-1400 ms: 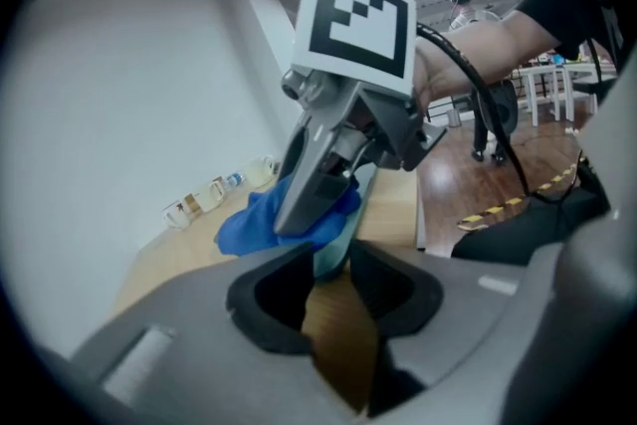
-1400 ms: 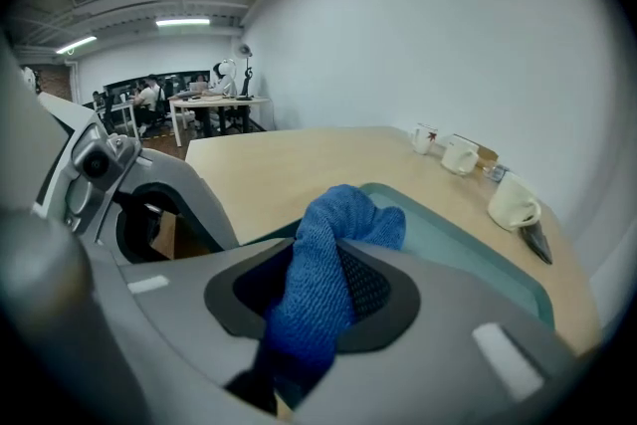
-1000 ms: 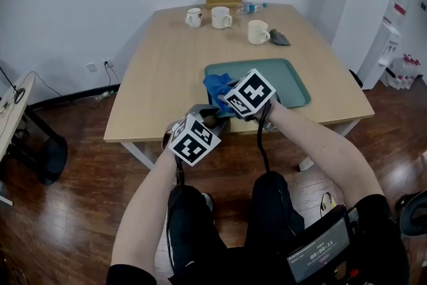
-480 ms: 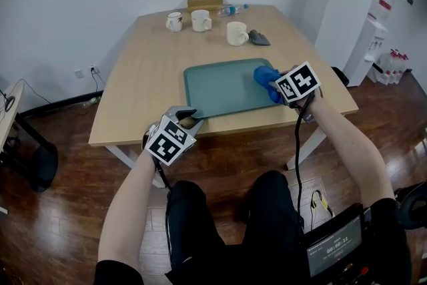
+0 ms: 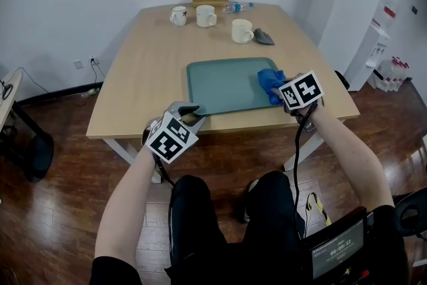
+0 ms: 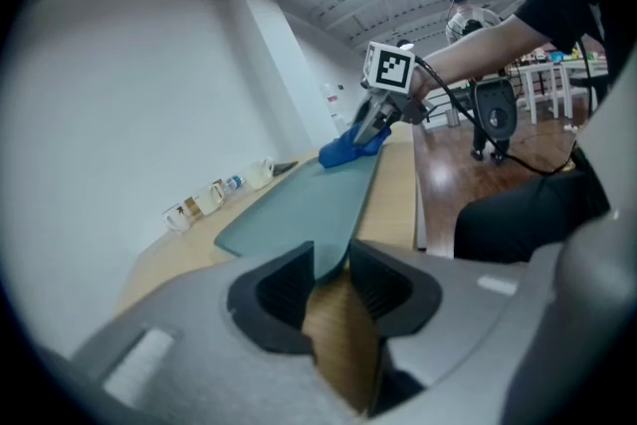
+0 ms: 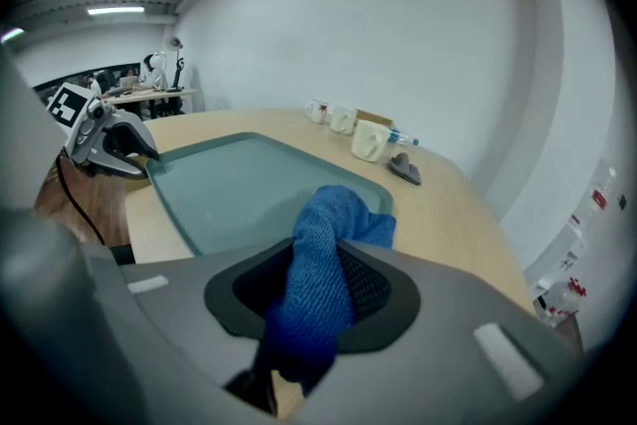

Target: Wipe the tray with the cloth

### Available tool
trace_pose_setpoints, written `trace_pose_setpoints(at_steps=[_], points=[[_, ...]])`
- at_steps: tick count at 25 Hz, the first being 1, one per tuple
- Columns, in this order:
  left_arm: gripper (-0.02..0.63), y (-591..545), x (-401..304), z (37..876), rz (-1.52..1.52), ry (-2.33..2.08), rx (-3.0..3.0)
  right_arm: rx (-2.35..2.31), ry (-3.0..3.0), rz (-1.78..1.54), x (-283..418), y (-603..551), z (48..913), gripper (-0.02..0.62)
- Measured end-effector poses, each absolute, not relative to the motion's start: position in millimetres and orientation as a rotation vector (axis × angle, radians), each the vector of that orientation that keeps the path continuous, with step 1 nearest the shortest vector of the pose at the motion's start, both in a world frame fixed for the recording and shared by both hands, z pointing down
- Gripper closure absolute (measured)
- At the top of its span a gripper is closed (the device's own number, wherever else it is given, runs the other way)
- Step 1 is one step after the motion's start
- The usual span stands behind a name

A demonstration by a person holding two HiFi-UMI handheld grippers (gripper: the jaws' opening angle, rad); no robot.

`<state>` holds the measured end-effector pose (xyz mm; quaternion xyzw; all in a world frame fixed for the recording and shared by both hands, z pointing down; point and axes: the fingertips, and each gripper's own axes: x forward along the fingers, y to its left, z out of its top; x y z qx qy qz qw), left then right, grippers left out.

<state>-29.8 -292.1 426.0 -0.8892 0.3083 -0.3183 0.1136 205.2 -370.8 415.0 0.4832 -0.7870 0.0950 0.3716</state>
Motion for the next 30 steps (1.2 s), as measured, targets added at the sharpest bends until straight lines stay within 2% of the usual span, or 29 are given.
trace_pose_setpoints(at_steps=[16,26,30], points=[[0.492,-289.2,-26.7,425.6,-0.948,0.904,-2.617,0.928,-2.156,0.124,26.1,-347.7,413.4,0.482],[0.493,-290.9,-29.4,425.0,-0.939,0.898,-2.606,0.834,-2.27,0.219,-41.4,-344.2,411.9,0.482],[0.495,-290.0,-29.9,426.6,-0.938,0.92,-2.602,0.804,-2.245,0.21,-43.0,-343.5,413.0,0.483]])
